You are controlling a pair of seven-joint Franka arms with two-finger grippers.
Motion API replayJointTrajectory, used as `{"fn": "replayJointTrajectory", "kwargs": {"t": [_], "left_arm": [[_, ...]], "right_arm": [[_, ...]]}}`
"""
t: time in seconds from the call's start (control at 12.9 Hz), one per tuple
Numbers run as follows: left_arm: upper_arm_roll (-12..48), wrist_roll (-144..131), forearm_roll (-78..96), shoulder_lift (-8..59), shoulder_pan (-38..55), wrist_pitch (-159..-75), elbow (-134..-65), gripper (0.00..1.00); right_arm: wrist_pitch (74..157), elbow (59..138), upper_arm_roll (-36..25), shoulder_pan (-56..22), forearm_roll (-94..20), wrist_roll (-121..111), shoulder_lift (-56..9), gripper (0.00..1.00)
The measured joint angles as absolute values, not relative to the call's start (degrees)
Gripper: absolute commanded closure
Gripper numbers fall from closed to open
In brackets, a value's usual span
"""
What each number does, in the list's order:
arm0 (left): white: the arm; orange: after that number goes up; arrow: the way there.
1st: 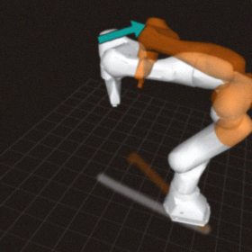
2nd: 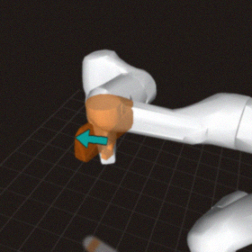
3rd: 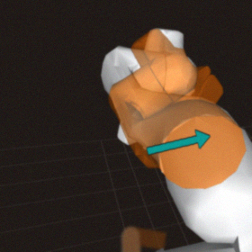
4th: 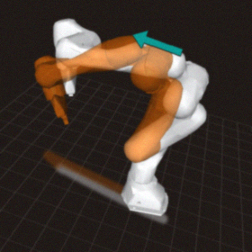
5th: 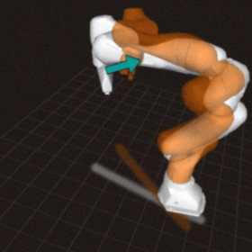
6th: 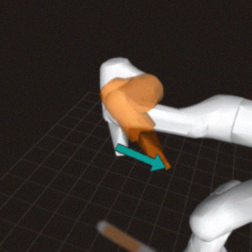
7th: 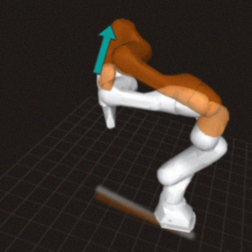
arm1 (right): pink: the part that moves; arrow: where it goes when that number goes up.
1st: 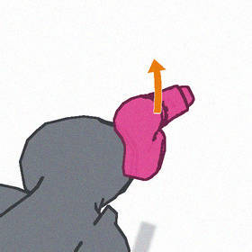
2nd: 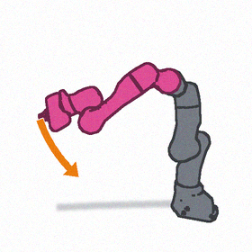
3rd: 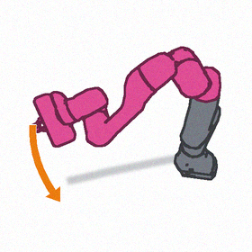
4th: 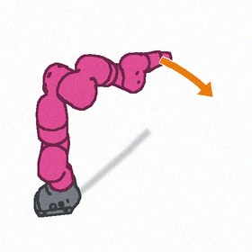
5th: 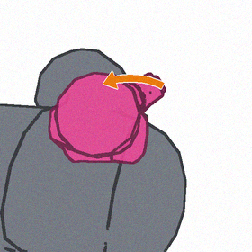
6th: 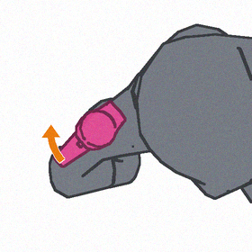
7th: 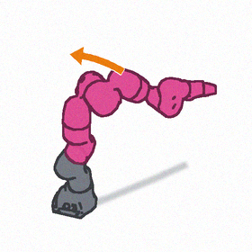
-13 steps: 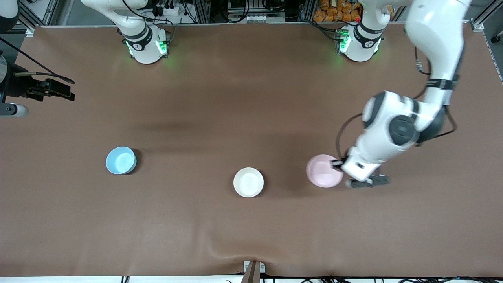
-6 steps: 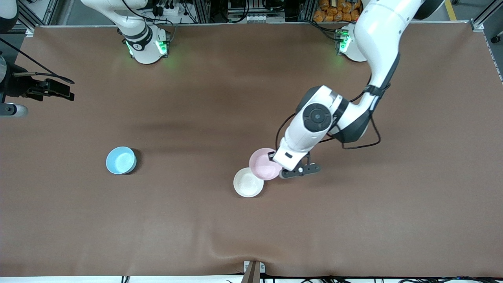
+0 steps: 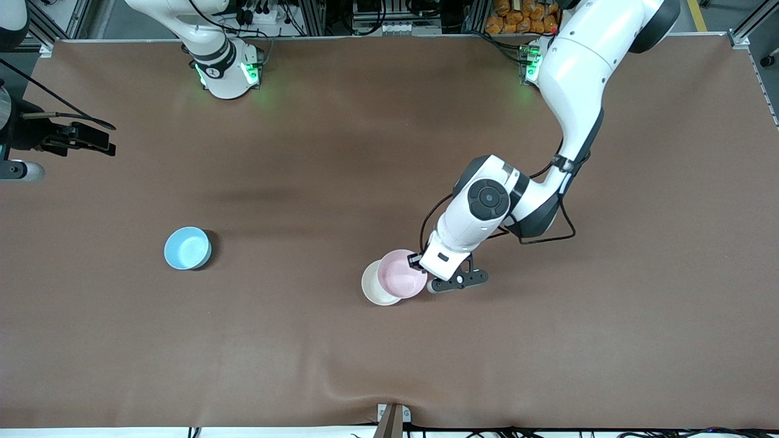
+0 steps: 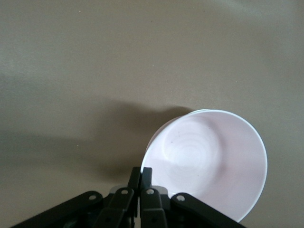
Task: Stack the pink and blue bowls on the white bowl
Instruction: 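Lower the pink bowl into the white bowl while the right gripper reaches the blue bowl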
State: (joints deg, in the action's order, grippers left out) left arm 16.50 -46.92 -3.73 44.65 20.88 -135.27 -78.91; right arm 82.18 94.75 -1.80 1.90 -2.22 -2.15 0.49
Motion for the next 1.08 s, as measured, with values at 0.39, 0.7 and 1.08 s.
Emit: {"fn": "replayJointTrajectory", "kwargs": {"t": [0.39, 0.7, 1.08], "left_arm": [[14.01, -46.92, -3.73, 47.69, 24.98, -135.31, -74.76, 1.0], [10.23, -47.15, -3.73, 49.25, 29.22, -135.31, -73.73, 1.0], [9.68, -47.04, -3.73, 49.4, 28.68, -136.74, -73.06, 1.0]], "right_arm": [[93.83, 100.47, -1.94, 4.17, -2.22, -2.18, -5.95, 0.0], [103.51, 100.56, -2.01, 5.81, -2.22, -3.52, -14.91, 0.0], [120.56, 106.34, -2.12, 7.38, -2.22, -4.28, -21.05, 0.0]]}}
